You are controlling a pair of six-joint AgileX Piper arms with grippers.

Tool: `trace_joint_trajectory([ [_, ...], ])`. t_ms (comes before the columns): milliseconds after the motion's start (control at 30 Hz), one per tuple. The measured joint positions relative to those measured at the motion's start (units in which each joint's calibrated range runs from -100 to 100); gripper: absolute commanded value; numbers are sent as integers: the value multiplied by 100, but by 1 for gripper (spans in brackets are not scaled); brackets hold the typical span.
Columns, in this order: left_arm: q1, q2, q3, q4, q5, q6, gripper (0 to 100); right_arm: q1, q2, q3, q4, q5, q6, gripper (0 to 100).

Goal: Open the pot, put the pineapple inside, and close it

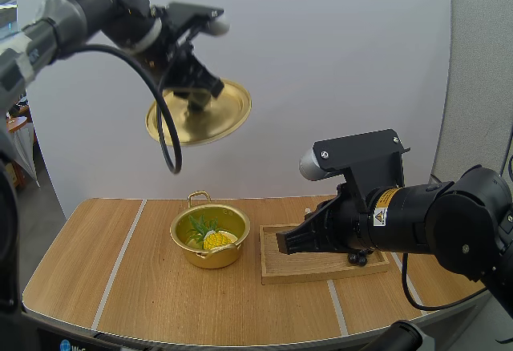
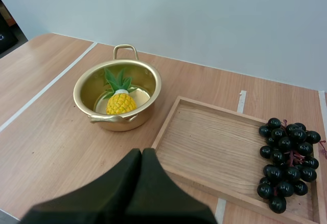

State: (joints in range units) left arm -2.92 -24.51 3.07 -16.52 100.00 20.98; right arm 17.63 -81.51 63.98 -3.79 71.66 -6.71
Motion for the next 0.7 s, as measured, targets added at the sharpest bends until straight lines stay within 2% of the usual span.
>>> trace_joint_trajectory([
  [367, 0, 926, 1064, 0, 0, 93, 0, 0, 0, 0, 0, 0, 0, 0],
  [533, 0, 1135, 1744, 0, -116, 554, 0, 0, 0, 0, 0, 0, 0, 0],
  [700, 0, 1135, 2430, -27, -1378, 925, 0, 0, 0, 0, 0, 0, 0, 0],
])
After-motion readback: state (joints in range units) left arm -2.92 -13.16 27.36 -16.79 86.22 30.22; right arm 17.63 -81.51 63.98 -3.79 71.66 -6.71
